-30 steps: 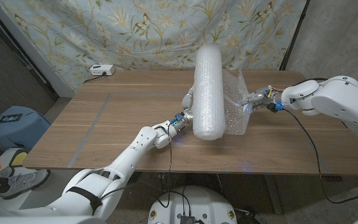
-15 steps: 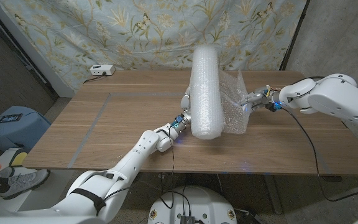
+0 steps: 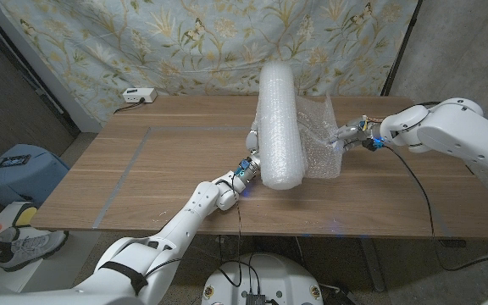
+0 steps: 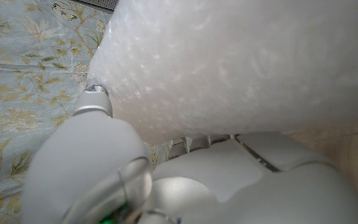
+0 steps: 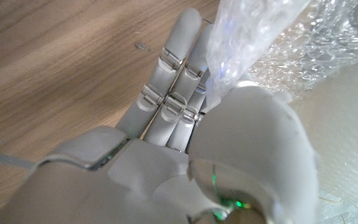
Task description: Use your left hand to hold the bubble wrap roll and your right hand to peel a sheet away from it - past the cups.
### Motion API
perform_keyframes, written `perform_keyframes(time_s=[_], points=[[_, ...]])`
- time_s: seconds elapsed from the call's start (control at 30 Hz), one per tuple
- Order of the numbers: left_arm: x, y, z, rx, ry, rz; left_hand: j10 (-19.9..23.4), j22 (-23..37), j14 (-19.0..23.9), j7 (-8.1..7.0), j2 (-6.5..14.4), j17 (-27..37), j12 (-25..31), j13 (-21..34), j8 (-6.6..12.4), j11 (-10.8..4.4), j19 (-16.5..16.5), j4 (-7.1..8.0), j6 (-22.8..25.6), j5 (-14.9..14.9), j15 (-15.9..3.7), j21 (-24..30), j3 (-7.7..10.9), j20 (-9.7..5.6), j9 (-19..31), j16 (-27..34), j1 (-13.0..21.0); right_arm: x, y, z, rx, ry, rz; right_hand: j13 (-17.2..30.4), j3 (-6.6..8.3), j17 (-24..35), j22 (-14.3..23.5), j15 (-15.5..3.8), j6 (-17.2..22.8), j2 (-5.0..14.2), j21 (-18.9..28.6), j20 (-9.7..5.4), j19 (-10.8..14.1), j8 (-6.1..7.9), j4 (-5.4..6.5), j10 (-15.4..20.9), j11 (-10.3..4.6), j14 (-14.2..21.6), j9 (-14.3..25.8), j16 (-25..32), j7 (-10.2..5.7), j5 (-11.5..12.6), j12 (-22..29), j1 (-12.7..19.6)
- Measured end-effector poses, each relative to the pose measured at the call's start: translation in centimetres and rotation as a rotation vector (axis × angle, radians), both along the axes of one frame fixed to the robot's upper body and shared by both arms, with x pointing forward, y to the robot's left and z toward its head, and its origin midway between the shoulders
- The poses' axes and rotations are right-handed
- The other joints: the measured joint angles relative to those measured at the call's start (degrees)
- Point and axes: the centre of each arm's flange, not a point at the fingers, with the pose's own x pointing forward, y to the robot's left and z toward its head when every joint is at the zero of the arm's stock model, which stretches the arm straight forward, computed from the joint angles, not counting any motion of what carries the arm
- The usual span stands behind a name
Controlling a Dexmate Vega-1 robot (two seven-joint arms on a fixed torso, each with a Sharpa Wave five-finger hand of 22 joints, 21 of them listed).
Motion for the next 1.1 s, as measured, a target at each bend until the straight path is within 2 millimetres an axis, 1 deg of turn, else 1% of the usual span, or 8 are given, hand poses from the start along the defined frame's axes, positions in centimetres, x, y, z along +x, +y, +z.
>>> perform_keyframes(time_s=[0.2,0.27,0.43,0.5,0.63,0.77,0.87,1.1], points=[[-0.2,-0.2,-0.1,-0.012,0.003,-0.004,0.0,0.0,0.0,-0.31,-0.09,-0.05,0.0,0.0,0.0,0.0,-0.07,0.24,-0.31,0.0,0.0,-0.23,-0.24,0.07,0.0,0.0,-0.09,-0.1,-0.4,0.1,-0.005,0.001,-0.01,0.19,0.0,0.07,0.0,0.0,0.0,0.06,0.44,0.0,0.0,-0.11,0.0,0.0,0.0,0.0,0.02,-0.28,-0.01,0.01,0.0,0.06],[-0.2,-0.3,-0.2,-0.015,0.005,-0.005,0.0,0.0,0.0,-0.31,-0.09,-0.05,0.0,0.0,0.0,0.0,-0.07,0.24,-0.31,0.12,0.0,-0.26,-0.24,0.06,0.0,0.0,-0.09,-0.1,-0.6,0.1,-0.007,0.001,-0.015,0.22,-0.39,0.23,0.0,0.0,0.0,-0.18,0.45,0.0,0.0,-0.11,-0.23,0.0,0.0,0.0,0.02,-0.28,-0.02,0.01,0.0,0.31],[-0.3,-0.4,-0.2,-0.02,0.008,-0.007,-0.22,0.0,0.0,-0.31,0.19,-0.05,0.0,0.0,0.0,0.22,-0.06,0.24,-0.31,0.22,0.0,-0.3,-0.24,0.06,0.0,0.0,-0.38,-0.3,-1.0,0.2,-0.01,-0.004,-0.026,0.46,-0.39,0.26,0.0,-0.13,-0.01,-0.24,0.87,0.01,0.01,-0.11,-0.23,0.0,0.0,0.54,0.04,-0.28,-0.03,-0.01,0.0,0.36],[-0.3,-0.4,-0.3,-0.023,0.01,-0.008,-0.32,0.0,0.0,-0.31,0.19,-0.05,0.0,0.0,0.32,0.32,-0.06,0.24,-0.31,0.22,0.0,-0.48,-0.24,0.06,0.0,-0.01,-0.38,-0.4,-1.1,0.3,-0.011,-0.005,-0.031,0.38,-0.39,0.27,0.01,-0.14,-0.01,-0.24,0.87,0.01,0.01,-0.11,-0.23,0.01,0.0,0.54,0.04,-0.28,-0.04,-0.03,0.0,0.36],[-0.4,-0.5,-0.3,-0.029,0.013,-0.01,-0.33,0.0,-0.31,-0.62,0.34,-0.05,0.0,0.0,0.32,0.3,-0.06,0.24,-0.62,0.22,0.31,-0.68,-0.24,0.06,0.0,0.0,-0.52,-0.5,-1.4,0.3,-0.014,-0.006,-0.039,0.34,-0.4,0.26,0.01,-0.14,-0.03,-0.24,1.11,0.01,0.01,-0.11,-0.23,0.0,0.0,0.54,0.24,-0.27,-0.03,-0.09,0.0,0.35],[-0.4,-0.6,-0.5,-0.039,0.019,-0.012,-0.52,0.0,-0.51,-0.74,0.44,-0.05,0.0,-0.05,0.32,0.11,-0.06,0.48,-0.74,0.22,0.11,-0.77,-0.48,0.05,0.0,0.0,-0.62,-0.5,-1.7,0.4,-0.018,-0.003,-0.05,0.51,-0.4,0.26,0.01,-0.13,-0.26,-0.24,1.22,0.22,-0.21,-0.11,-0.23,0.01,0.0,0.54,0.35,-0.27,0.18,-0.12,0.0,0.36],[-0.5,-0.6,-0.6,-0.046,0.022,-0.01,-0.83,0.0,-0.61,-0.92,0.44,-0.05,-0.21,-0.27,0.32,0.42,-0.06,0.48,-0.92,0.22,0.01,-0.78,-0.48,0.05,0.0,0.0,-0.62,-0.6,-1.8,0.4,-0.021,-0.001,-0.056,0.4,-0.47,0.26,0.01,-0.13,-0.26,-0.24,1.53,0.3,-0.3,-0.11,-0.15,0.01,0.01,0.54,0.36,-0.27,0.18,-0.14,0.0,0.36],[-0.5,-0.6,-0.8,-0.066,0.028,-0.008,-0.82,0.0,-0.61,-1.14,0.44,-0.25,-0.21,-0.27,0.32,0.42,-0.07,0.32,-1.14,0.22,0.01,-1.16,-0.63,0.05,0.0,0.0,-0.62,-0.6,-2.1,0.8,-0.031,0.001,-0.069,0.64,-0.48,0.5,-0.27,-0.13,-0.27,-0.23,1.99,0.19,-0.42,-0.11,-0.15,0.01,0.01,0.53,0.54,-0.27,0.18,-0.01,0.0,0.37]])
